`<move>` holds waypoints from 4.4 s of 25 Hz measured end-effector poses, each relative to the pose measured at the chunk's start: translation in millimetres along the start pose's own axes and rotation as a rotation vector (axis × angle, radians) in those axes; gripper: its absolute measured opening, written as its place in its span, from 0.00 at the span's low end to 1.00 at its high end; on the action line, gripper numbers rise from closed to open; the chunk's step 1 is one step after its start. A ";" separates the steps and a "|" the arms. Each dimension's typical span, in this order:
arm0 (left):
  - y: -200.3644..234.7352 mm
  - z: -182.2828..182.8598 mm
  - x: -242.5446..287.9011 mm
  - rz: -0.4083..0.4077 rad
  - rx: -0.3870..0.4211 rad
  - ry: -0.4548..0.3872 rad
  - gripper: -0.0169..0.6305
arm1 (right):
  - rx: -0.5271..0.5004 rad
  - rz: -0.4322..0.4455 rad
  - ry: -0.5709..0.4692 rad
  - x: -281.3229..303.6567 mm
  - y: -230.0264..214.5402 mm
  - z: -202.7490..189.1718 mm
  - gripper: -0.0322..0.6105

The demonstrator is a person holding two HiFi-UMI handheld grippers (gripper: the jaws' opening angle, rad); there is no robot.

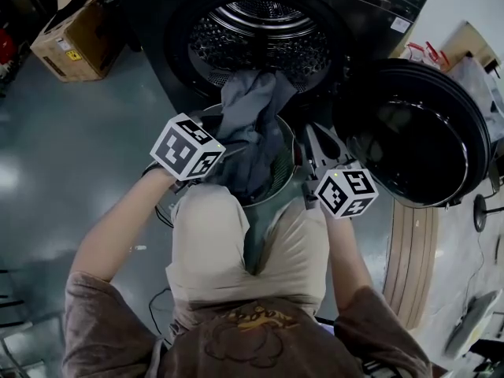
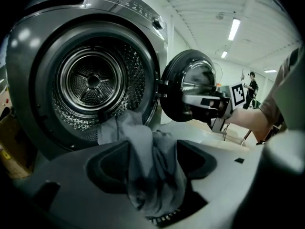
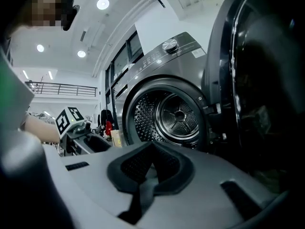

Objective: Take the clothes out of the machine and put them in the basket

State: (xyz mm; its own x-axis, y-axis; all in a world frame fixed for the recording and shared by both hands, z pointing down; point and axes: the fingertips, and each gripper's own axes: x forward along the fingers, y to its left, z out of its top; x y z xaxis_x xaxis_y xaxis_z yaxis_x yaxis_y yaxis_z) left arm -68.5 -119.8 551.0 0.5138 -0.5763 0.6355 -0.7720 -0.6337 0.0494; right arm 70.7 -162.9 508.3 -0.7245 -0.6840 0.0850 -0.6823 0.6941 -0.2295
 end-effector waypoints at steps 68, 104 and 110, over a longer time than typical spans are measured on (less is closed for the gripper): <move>15.2 33.5 -1.9 -0.081 -0.122 -0.067 0.52 | 0.016 0.069 0.171 41.9 31.8 33.8 0.05; 6.1 429.0 -400.7 -0.152 -0.051 -0.453 0.04 | -0.088 0.128 0.106 0.0 210.9 516.2 0.05; 15.3 431.9 -373.4 -0.093 -0.090 -0.498 0.04 | -0.104 0.127 0.075 -0.8 185.7 512.8 0.05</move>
State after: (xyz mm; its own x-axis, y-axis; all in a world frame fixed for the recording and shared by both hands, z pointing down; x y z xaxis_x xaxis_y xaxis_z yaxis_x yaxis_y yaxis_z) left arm -110.4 -137.2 -18.3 0.6808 -0.7093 0.1827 -0.7325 -0.6596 0.1687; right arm -5.2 -148.5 -31.6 -0.8082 -0.5733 0.1345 -0.5883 0.7961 -0.1418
